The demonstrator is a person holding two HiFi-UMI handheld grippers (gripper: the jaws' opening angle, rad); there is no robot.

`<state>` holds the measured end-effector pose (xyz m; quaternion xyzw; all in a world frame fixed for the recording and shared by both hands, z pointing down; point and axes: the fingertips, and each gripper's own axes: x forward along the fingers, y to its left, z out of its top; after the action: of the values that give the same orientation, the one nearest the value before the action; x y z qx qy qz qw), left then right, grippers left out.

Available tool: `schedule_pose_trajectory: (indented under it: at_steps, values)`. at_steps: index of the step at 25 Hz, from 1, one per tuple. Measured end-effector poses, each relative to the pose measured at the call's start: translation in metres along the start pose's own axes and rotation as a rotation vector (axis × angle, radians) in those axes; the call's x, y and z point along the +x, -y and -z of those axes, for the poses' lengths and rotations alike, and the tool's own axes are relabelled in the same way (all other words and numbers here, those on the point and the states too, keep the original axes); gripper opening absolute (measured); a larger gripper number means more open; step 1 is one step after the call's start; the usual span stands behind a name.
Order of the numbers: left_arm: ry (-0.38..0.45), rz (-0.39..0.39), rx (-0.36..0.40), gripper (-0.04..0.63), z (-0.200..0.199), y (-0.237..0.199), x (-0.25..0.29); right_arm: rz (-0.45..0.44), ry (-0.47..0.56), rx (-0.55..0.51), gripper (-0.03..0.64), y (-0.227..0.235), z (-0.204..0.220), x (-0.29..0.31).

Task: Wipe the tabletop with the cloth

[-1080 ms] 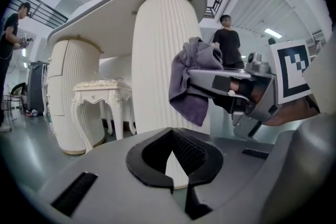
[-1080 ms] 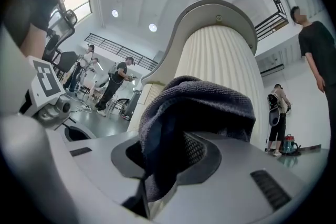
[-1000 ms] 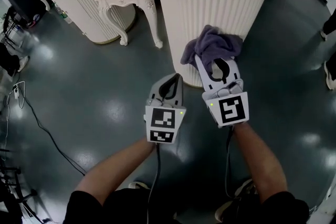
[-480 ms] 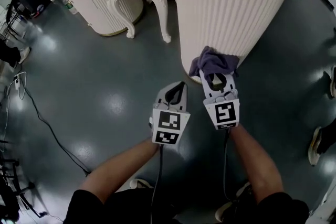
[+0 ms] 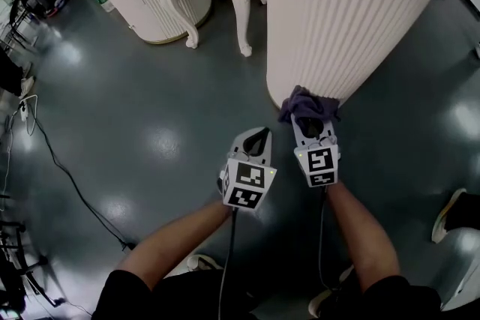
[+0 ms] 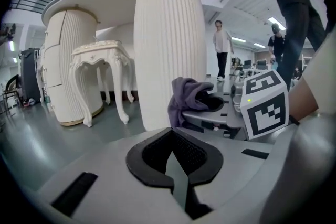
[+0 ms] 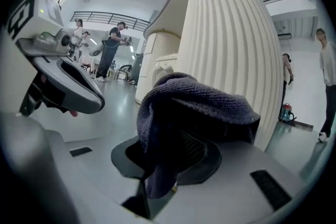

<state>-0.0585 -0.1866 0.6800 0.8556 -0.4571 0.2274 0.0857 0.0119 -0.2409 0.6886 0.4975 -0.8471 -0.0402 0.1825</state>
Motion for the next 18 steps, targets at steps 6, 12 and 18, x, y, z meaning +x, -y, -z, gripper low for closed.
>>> schedule_pose_trajectory:
  at_steps: [6,12,18]
  values:
    - [-0.029,0.043,0.000,0.008,0.008,0.009,0.001,-0.004,-0.075,-0.001,0.084,-0.009,0.028,0.012]
    - [-0.055,0.043,-0.015,0.008,0.021,0.003,0.002,-0.027,-0.145,0.002,0.084,-0.016,0.054,0.022]
    - [-0.051,0.037,-0.045,0.008,0.027,-0.004,0.004,-0.039,-0.173,0.046,0.084,-0.020,0.054,0.024]
